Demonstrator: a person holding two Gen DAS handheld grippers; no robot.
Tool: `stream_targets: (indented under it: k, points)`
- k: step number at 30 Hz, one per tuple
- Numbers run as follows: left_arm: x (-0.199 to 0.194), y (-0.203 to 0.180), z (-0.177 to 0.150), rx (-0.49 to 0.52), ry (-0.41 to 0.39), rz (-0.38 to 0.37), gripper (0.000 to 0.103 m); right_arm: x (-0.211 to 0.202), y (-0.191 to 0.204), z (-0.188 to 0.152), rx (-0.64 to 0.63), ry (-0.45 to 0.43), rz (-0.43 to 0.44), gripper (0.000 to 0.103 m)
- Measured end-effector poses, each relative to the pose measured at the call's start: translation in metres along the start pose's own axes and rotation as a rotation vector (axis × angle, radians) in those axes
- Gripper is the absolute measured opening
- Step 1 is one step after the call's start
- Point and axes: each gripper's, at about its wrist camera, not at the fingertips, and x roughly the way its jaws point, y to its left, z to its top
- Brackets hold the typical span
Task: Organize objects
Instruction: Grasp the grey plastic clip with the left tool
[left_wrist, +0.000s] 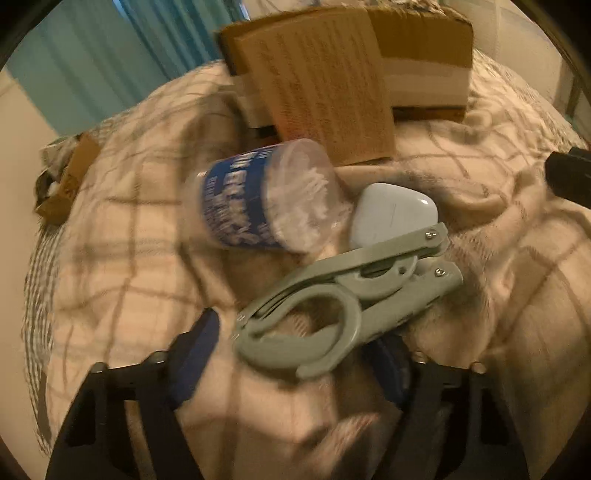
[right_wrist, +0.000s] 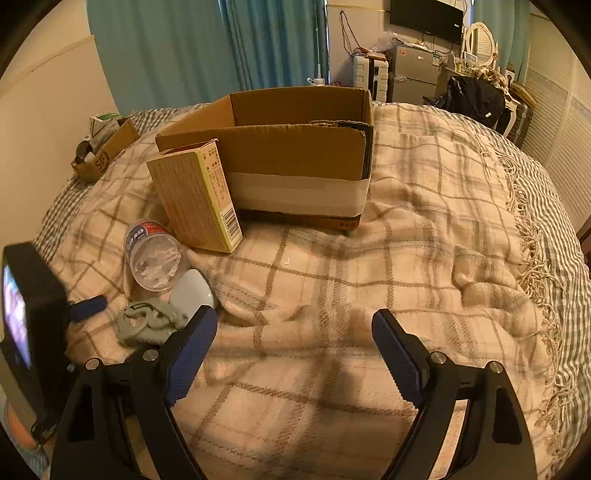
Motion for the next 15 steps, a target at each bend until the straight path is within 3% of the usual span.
stream_targets:
  k: [2, 3, 4, 6, 10, 15]
  points:
    - [0.004, -0.004, 0.004, 0.036, -0.003, -0.017, 0.056, 0.000, -0.001, 0.000, 0.004, 0.000, -0.004, 0.086]
    - [0.003, -0.008, 0.006, 0.062, -0.015, -0.023, 0.042, 0.000, -0.001, 0.000, 0.006, 0.003, -0.008, 0.086]
    - [0.001, -0.012, 0.006, 0.081, -0.026, -0.018, 0.034, 0.000, -0.001, 0.000, 0.006, 0.005, -0.012, 0.086]
    - [-0.008, -0.015, 0.003, 0.097, -0.050, -0.001, 0.023, -0.002, 0.000, 0.000, 0.002, 0.000, -0.020, 0.086]
    - [-0.037, 0.007, 0.000, -0.002, -0.106, -0.083, 0.012, -0.010, 0.004, 0.001, -0.014, -0.022, -0.027, 0.086]
    - [-0.055, 0.048, 0.003, -0.180, -0.104, -0.135, 0.011, -0.013, 0.028, 0.010, -0.099, -0.015, -0.012, 0.086]
